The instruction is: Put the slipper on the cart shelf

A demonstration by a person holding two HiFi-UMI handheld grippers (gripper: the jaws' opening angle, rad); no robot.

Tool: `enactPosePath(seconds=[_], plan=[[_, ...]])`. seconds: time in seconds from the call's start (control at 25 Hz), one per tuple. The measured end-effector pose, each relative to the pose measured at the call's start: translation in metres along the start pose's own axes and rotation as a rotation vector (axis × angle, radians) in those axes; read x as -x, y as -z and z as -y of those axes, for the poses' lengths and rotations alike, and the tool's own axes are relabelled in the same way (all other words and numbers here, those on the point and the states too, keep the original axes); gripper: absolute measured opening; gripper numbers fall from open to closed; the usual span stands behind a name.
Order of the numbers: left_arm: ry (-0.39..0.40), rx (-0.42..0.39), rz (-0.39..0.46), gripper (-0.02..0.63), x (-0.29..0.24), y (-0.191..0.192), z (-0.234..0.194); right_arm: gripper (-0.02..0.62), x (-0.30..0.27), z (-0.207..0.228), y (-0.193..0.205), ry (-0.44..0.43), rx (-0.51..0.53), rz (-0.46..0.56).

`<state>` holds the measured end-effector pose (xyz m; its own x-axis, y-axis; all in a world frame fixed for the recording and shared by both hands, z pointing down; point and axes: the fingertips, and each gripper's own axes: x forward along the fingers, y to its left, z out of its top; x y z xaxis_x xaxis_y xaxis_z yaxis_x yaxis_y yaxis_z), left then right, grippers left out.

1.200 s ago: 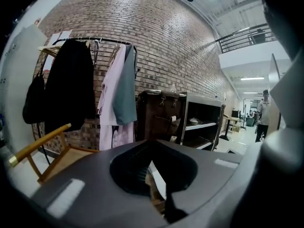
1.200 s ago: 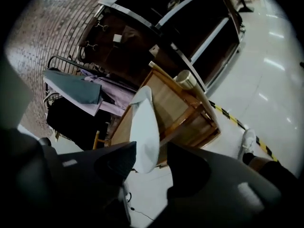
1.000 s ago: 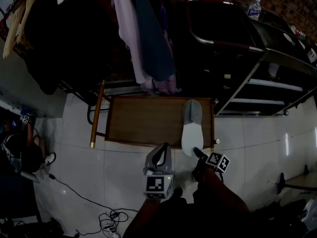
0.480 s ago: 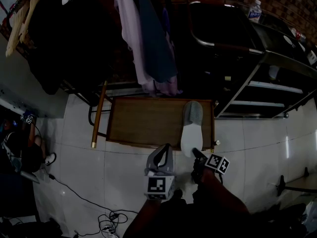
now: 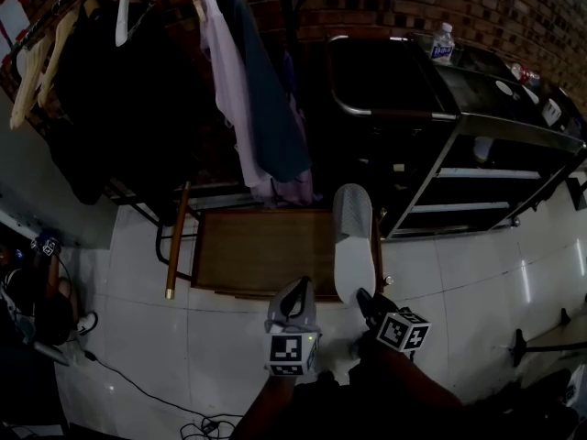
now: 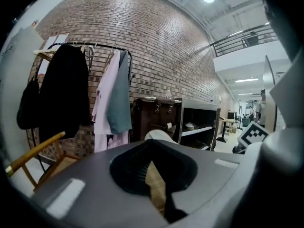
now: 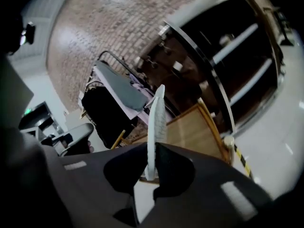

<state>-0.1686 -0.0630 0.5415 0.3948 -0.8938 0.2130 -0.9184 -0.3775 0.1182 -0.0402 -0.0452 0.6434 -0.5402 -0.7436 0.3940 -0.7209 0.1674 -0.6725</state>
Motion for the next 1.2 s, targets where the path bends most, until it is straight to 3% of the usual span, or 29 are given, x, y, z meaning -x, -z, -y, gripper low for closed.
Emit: enactPosePath(seconds=[0.32,0.56,0.76,0.96,1.2], plan=[[0.04,0.01,0.048,0.015,-0.007,-0.028,0.009,0.037,0.043,-0.067,-0.086,0.002,0.357,0.283],[0.051,-0.01,0.103,0.015,-0.012,-0.048,0.015,0.037,0.071,-0.1,-0.13,0.075,0.556,0.472],[0.062,-0.043,0.143,0.015,-0.01,-0.064,0.02,0.038,0.081,-0.112,-0.143,0.063,0.6,0.533],[0.045,-0.072,0.187,0.015,-0.008,-0.079,0.02,0.04,0.082,-0.109,-0.143,0.083,0.634,0.532],[0.082,-0.104,0.169,0.015,-0.009,-0.08,0.033,0.04,0.09,-0.11,-0.145,0.079,0.618,0.553]])
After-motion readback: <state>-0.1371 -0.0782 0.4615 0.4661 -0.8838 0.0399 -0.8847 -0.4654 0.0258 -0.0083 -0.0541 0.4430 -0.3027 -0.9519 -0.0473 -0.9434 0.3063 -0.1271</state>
